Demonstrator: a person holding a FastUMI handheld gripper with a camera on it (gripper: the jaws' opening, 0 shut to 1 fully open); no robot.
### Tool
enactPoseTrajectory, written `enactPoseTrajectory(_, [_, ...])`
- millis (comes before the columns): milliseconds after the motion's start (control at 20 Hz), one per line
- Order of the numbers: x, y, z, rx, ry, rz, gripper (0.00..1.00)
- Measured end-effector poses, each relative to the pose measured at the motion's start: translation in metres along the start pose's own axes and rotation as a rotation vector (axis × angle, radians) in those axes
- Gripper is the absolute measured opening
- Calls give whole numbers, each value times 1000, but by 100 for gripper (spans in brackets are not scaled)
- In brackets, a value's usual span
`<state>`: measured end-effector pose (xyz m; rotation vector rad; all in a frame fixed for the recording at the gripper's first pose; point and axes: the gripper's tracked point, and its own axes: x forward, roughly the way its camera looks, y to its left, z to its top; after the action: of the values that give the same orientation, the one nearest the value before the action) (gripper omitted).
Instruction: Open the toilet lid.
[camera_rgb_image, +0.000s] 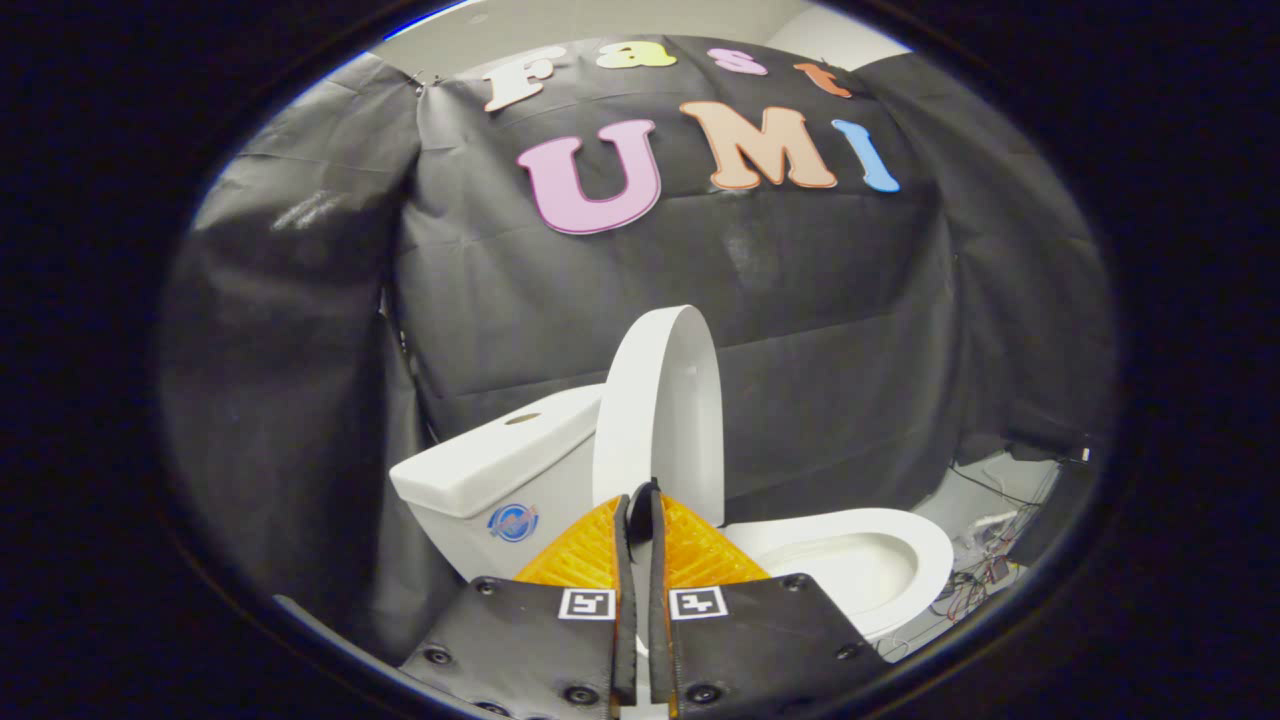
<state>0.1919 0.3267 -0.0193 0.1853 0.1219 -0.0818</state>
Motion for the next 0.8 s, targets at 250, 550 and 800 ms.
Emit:
enactPoseTrajectory(250, [11, 26, -3, -56, 14, 81, 5])
enactPoseTrajectory(550, [23, 58, -12, -122, 38, 150, 6])
enactPoseTrajectory(800, [28, 68, -14, -142, 25, 174, 6])
